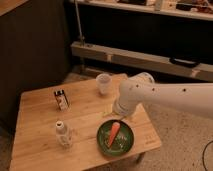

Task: Knock the eraser over

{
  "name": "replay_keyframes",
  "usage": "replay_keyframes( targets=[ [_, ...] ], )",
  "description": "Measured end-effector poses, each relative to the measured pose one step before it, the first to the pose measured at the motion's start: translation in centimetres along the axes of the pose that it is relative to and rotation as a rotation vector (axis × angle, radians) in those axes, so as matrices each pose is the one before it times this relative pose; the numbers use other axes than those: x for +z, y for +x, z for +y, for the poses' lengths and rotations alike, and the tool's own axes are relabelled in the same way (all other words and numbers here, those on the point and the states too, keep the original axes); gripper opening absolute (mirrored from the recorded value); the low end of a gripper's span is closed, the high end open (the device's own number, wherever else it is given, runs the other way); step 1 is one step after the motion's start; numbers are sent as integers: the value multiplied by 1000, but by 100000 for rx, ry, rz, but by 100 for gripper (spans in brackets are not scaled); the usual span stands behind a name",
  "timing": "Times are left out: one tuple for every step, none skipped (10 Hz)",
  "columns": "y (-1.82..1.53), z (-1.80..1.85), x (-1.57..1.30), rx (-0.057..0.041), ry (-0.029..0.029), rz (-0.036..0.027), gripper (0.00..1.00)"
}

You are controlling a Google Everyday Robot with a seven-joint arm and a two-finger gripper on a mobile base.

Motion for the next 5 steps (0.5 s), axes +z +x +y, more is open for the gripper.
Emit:
replay_keyframes(
  targets=[
    [-1309, 437, -452, -1139, 535, 220, 80],
    [-1094, 434, -245, -840, 328, 336, 80],
    [-1184, 836, -179, -1468, 1299, 358, 80],
    [-700, 1059, -52, -975, 952, 13, 80],
    [-748, 338, -48, -824, 1813, -747, 80]
  ],
)
